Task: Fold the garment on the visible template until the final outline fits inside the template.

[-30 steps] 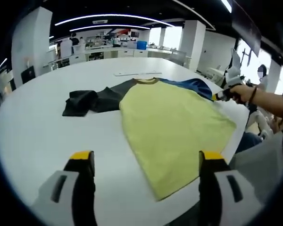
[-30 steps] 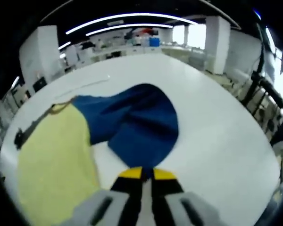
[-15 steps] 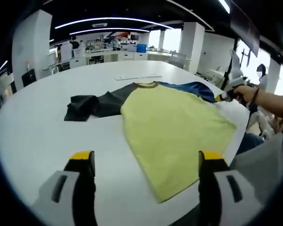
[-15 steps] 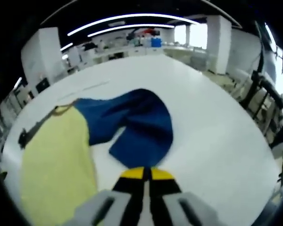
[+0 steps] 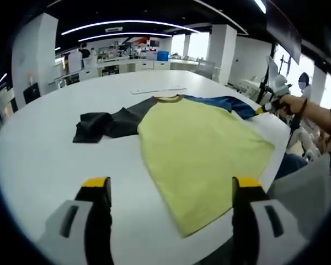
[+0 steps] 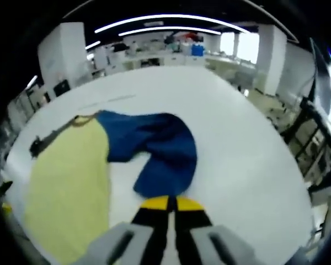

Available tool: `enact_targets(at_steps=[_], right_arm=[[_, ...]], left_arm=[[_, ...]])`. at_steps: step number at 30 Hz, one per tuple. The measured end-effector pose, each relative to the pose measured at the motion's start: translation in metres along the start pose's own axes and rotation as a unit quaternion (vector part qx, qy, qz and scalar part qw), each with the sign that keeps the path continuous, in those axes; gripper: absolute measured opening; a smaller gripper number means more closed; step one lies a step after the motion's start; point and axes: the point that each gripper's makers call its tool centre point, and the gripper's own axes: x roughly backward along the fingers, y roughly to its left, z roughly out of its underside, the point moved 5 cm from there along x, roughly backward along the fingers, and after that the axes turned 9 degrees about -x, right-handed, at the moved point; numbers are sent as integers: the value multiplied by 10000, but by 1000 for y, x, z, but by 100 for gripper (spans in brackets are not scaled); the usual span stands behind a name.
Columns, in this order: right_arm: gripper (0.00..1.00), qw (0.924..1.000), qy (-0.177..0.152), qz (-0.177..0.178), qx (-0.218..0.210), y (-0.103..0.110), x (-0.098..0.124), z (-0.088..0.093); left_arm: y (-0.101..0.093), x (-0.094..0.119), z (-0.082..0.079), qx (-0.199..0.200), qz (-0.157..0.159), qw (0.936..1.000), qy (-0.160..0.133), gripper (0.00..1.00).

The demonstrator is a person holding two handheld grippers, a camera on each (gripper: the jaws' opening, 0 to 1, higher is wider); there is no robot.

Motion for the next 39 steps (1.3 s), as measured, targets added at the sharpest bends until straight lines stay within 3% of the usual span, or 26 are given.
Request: enact_targets(at_steps=[16,39], right_arm=[[0,9991,5,104,409,-28,19,-16],[0,9931,162,780,856,-85,2,-40]], left_arm=[[-7,2,-8,-41,122,9998,-121,91],[-11,0,-12,-301,114,9995,-24,94]])
